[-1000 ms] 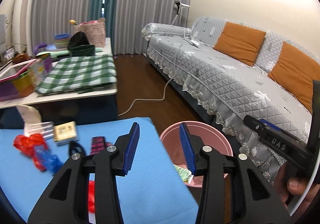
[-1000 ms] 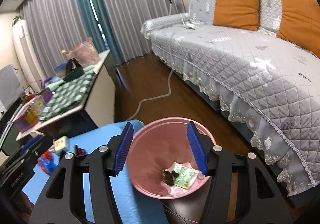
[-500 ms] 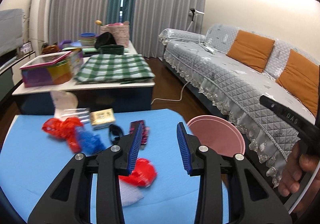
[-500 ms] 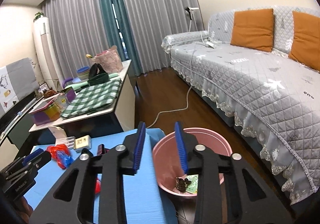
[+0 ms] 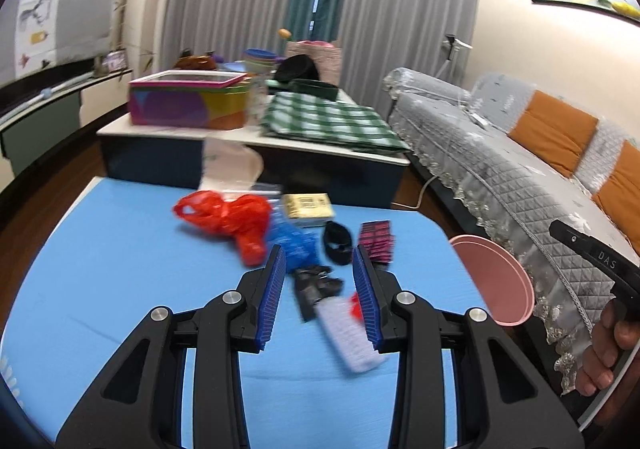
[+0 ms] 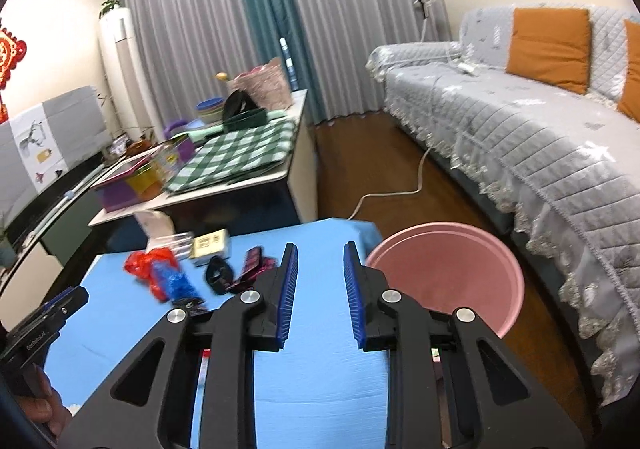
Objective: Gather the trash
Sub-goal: 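Move both open tools back over the trash on the table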
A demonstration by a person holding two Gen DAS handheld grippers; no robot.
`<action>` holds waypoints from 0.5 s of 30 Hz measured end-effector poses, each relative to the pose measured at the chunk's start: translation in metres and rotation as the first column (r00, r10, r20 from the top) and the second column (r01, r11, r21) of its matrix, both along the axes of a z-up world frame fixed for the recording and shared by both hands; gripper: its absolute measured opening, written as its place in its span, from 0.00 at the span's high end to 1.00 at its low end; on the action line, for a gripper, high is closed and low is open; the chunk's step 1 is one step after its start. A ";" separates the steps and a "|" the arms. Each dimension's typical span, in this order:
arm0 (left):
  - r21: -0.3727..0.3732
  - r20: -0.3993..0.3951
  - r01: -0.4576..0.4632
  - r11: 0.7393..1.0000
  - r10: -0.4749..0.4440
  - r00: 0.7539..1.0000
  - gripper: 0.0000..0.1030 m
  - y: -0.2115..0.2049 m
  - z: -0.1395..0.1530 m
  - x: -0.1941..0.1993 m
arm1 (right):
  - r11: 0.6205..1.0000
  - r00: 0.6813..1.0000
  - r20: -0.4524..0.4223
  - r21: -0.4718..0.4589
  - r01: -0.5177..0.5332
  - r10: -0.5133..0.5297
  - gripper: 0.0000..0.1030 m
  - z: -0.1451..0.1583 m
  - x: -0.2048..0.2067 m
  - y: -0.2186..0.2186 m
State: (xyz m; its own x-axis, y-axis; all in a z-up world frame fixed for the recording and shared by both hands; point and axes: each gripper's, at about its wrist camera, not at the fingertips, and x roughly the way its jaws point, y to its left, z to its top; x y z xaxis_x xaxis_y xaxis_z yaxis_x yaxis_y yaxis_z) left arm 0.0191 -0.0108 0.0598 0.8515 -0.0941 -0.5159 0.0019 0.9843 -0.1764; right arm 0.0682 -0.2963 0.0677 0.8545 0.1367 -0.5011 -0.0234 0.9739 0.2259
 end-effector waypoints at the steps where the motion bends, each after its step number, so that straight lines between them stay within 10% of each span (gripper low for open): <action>1: 0.000 -0.003 -0.009 1.000 0.009 1.000 0.66 0.005 -0.001 -0.002 | 1.000 1.000 -0.004 0.004 -0.011 0.011 0.76 -0.001 0.002 0.005; 15: -0.041 -0.093 0.049 0.998 -0.053 0.994 0.66 0.001 -0.046 0.007 | 0.991 0.989 -0.062 0.026 -0.133 0.134 0.69 -0.024 0.021 0.044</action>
State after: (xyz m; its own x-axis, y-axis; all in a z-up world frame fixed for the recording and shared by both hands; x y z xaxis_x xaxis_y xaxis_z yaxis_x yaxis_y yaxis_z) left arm 0.0262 -0.0103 0.0135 0.7930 -0.1575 -0.5885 0.0335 0.9758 -0.2160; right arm 0.0888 -0.2527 0.0441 0.7942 0.2590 -0.5497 -0.1375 0.9578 0.2526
